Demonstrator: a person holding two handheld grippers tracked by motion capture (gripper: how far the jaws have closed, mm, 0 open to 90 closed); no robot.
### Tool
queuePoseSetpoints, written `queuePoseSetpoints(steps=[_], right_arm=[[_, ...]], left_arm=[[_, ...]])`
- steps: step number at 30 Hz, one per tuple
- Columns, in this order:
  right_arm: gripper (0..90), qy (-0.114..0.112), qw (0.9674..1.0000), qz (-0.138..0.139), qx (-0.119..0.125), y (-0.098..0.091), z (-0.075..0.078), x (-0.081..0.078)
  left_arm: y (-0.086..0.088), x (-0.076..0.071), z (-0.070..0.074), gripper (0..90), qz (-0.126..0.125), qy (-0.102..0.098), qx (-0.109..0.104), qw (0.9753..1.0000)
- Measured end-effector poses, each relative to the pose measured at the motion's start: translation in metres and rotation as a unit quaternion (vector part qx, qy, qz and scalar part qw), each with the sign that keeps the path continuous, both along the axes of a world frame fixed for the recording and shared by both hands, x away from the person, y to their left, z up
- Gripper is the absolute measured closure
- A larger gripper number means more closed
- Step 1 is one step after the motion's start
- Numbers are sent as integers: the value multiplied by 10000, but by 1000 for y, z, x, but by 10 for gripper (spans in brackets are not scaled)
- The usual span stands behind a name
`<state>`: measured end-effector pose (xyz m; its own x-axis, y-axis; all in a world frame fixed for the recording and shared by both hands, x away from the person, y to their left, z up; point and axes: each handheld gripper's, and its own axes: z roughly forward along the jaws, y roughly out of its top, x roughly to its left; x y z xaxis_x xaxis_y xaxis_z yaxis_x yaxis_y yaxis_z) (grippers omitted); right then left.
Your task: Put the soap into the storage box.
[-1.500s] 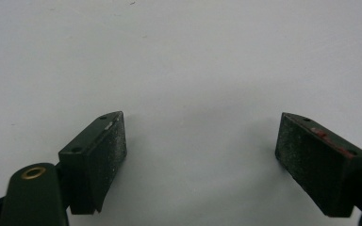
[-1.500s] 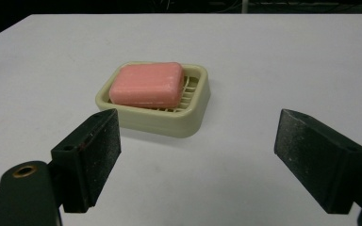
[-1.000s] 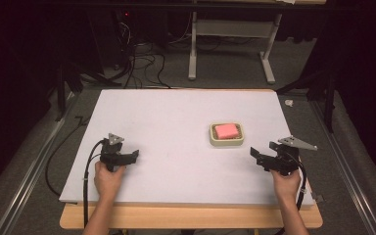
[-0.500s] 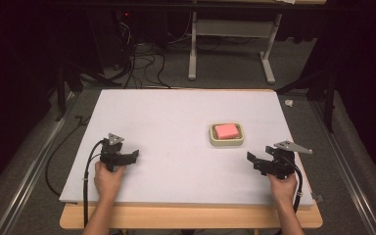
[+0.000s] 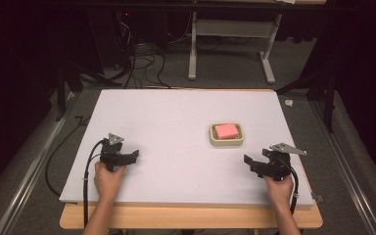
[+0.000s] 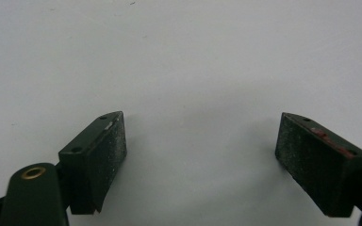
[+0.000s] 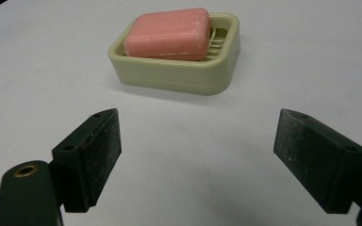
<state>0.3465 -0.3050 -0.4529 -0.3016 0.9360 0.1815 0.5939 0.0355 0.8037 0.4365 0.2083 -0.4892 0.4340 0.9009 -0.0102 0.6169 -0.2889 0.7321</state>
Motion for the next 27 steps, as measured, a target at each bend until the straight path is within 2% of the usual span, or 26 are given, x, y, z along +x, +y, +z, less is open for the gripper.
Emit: queuePoseSetpoints(steps=[27], right_arm=[[171,362,9987,87,-348,12,-24,12]], left_arm=[[0,0,0,175,0,0,1,10000]])
